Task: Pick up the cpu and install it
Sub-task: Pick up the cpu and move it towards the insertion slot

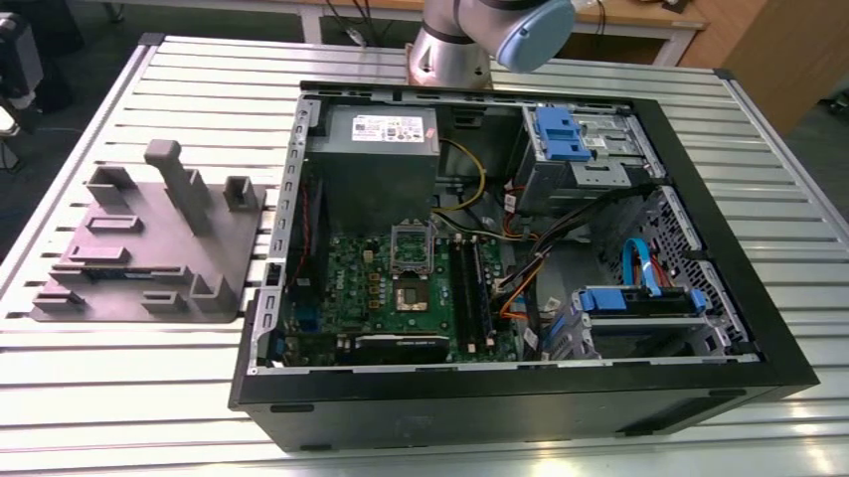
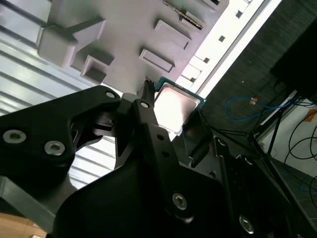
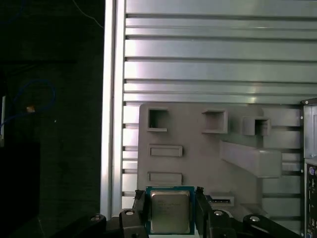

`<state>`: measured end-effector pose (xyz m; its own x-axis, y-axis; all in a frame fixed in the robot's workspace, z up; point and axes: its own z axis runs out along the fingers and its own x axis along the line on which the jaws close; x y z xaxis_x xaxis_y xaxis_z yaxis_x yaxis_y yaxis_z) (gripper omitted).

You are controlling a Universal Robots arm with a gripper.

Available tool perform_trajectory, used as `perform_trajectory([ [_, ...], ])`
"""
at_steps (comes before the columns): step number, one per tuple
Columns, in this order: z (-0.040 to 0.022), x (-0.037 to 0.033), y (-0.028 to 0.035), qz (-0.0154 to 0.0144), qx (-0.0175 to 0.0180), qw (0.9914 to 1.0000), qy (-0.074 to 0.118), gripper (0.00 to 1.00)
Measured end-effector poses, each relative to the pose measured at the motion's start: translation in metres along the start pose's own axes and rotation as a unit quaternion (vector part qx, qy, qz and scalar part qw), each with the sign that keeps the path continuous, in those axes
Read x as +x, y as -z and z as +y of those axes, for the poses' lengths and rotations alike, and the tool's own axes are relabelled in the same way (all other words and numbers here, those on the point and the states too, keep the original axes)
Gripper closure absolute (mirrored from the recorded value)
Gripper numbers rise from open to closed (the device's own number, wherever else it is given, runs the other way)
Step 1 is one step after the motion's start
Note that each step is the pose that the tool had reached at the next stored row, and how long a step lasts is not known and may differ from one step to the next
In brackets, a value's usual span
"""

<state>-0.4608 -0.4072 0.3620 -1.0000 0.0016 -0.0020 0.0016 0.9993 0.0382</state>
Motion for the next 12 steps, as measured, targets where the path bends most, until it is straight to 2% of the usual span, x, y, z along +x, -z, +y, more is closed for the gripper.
perform_trajectory([
  [3,0.0006,0.0,0.0131,0.0,0.0,1.0,0.0,0.53],
  [6,0.001,0.0,0.0233,0.0,0.0,1.0,0.0,0.53],
  [12,0.001,0.0,0.024,-0.0001,-0.0001,1.0,0.0,0.53],
])
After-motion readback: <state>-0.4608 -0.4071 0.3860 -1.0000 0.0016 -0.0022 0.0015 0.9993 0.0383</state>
